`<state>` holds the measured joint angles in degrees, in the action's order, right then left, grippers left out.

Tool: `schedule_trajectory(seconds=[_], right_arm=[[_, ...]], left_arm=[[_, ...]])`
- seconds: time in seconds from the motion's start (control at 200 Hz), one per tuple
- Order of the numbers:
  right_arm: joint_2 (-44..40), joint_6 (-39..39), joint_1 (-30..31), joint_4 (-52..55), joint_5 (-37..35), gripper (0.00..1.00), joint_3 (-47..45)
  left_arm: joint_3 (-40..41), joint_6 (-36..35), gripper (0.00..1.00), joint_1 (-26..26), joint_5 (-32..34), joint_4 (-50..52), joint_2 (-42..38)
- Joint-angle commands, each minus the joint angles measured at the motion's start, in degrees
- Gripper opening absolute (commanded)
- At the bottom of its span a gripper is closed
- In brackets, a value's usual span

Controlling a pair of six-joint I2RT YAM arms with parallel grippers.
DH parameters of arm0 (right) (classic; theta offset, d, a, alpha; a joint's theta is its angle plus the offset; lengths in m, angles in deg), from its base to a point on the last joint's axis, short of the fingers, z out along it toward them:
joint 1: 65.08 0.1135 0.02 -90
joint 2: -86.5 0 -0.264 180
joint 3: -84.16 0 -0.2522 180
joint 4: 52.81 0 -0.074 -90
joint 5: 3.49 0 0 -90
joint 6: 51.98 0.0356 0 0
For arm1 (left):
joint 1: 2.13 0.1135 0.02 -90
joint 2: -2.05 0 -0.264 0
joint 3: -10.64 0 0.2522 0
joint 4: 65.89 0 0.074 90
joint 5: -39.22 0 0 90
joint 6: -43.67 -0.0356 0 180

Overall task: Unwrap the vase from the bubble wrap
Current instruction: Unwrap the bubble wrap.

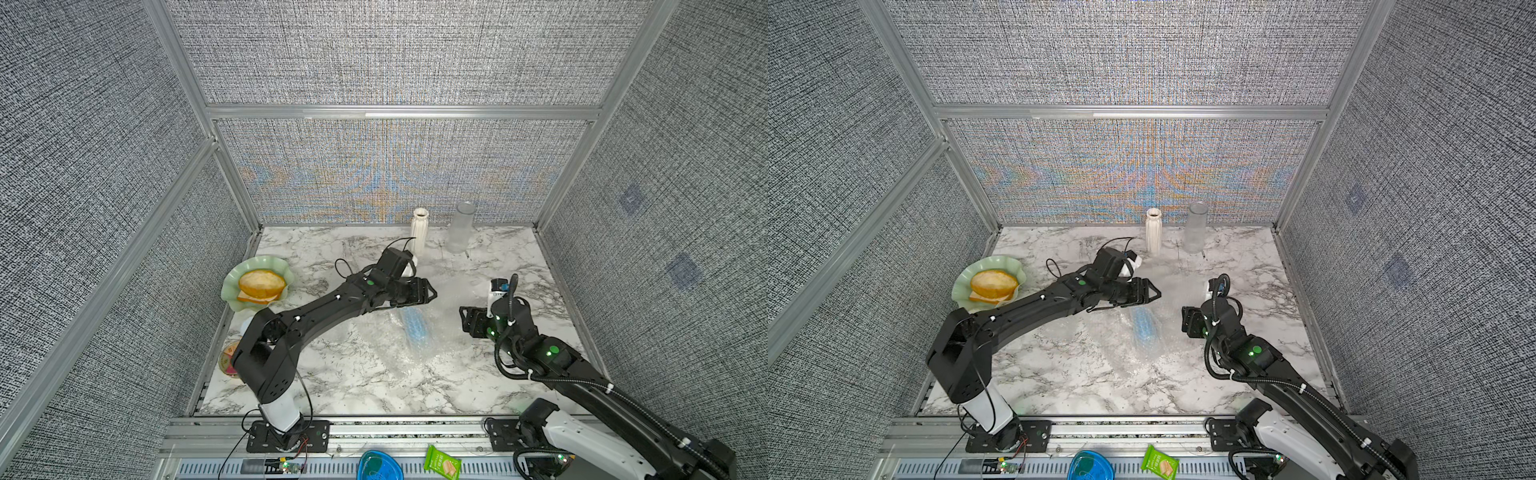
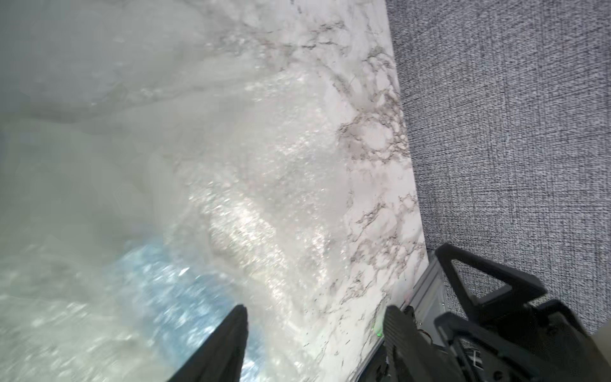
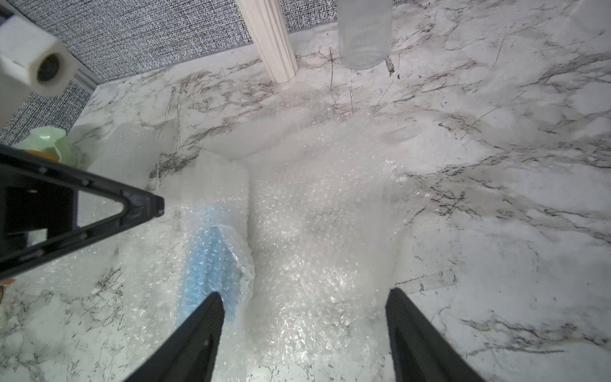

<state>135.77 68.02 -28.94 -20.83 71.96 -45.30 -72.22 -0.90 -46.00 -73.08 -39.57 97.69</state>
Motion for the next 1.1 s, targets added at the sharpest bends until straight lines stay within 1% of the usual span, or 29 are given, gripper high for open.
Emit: schedule_trajectory(seconds=[0.0,0.15,0.26,0.46,0.64,0.73,0.795,0.88,0.946,0.996,1.041,1.066,1.096], right_arm=[[2.05,-2.21,1.03,-2.59,2.87,0.73,0.47],[6.08,-3.3,3.45,-4.0,3.73,0.73,1.58],[8.05,-3.46,5.07,-4.48,3.94,0.73,2.32],[9.39,-3.54,6.39,-4.41,3.67,0.73,2.65],[8.84,-3.59,6.49,-3.98,3.25,0.73,2.39],[8.66,-3.72,6.48,-3.65,3.12,0.73,2.5],[8.61,-3.81,6.49,-3.44,2.87,0.73,2.47],[8.41,-3.95,6.51,-3.28,2.53,0.73,2.34],[8.45,-3.97,6.5,-3.21,2.24,0.73,2.25],[8.47,-3.98,6.49,-3.15,2.07,0.73,2.23],[8.55,-3.98,6.53,-3.18,1.93,0.73,2.24],[8.51,-3.98,6.49,-3.05,1.83,0.73,2.21],[8.47,-3.99,6.49,-3.02,1.67,0.73,2.17]], left_arm=[[5.67,3.4,0.69,0.37,1.99,-3.58,-3.11],[14.26,8.98,0.7,0.68,5.58,-7.89,-6.51],[18.02,12.24,0.69,1.2,7.85,-10.76,-7.48],[19.58,14.46,0.67,2.35,10.53,-12.8,-6.58],[18.17,15.0,0.64,3.42,10.09,-14.93,-1.92],[16.67,15.38,0.57,3.45,9.33,-16.1,0.7],[16.28,16.0,0.46,3.45,8.88,-17.67,1.8],[15.52,16.11,0.38,3.48,8.86,-18.18,2.5],[15.05,15.94,0.23,3.51,8.86,-17.92,2.82],[14.88,15.86,0.15,3.53,8.77,-17.78,2.81],[14.84,15.88,0.05,3.53,8.64,-17.67,2.65],[14.73,15.76,0.01,3.54,8.67,-17.59,2.56],[14.54,15.73,0.0,3.54,8.67,-17.28,2.38]])
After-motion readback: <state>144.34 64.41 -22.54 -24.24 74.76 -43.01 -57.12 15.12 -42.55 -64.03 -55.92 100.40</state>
